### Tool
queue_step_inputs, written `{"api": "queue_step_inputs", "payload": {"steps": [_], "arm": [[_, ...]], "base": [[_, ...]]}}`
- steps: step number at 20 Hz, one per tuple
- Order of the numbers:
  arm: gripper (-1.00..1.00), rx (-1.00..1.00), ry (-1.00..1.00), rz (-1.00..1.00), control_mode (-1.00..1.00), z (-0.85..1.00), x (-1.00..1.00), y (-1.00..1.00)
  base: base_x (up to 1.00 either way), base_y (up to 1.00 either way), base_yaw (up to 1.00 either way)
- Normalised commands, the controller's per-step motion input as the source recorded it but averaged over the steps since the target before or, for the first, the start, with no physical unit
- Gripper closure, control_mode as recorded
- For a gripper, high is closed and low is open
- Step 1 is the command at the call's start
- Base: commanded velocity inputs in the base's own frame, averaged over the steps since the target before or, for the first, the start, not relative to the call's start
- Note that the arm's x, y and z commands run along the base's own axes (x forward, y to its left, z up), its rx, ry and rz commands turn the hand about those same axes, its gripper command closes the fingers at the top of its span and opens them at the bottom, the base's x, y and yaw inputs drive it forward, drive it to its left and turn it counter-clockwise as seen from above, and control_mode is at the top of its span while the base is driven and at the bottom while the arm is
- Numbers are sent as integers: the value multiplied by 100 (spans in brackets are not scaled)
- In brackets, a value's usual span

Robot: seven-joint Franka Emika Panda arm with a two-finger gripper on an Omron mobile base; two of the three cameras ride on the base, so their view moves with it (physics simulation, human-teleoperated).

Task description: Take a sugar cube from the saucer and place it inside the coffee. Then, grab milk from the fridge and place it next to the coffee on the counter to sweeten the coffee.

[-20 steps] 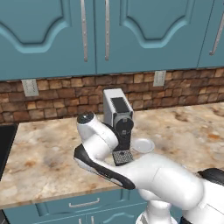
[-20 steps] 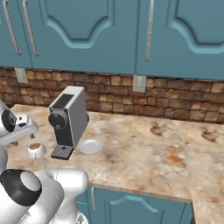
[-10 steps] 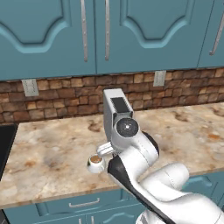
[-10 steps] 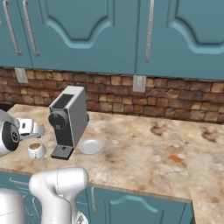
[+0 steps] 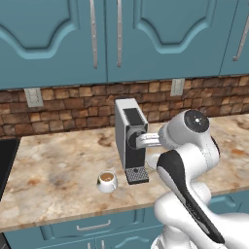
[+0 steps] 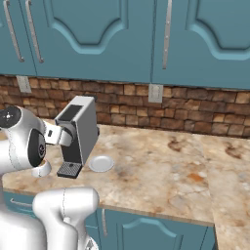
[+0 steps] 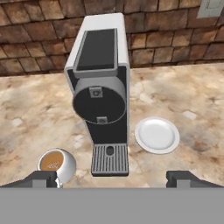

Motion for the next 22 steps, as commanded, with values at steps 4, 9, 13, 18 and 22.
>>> {"api": "queue_step_inputs", "payload": {"steps": [4,9,13,18,22], "arm": [[-100,0,0,0,-100,0,0,0],[-100,0,0,0,-100,0,0,0],[-100,0,-4,0,-100,3,-10,-35],[-100,4,-6,6,-100,8,-21,-67],[-100,0,0,0,100,0,0,0]], "base": [[0,0,0],[0,0,0],[0,0,0],[0,0,0],[-7,-1,0]]}}
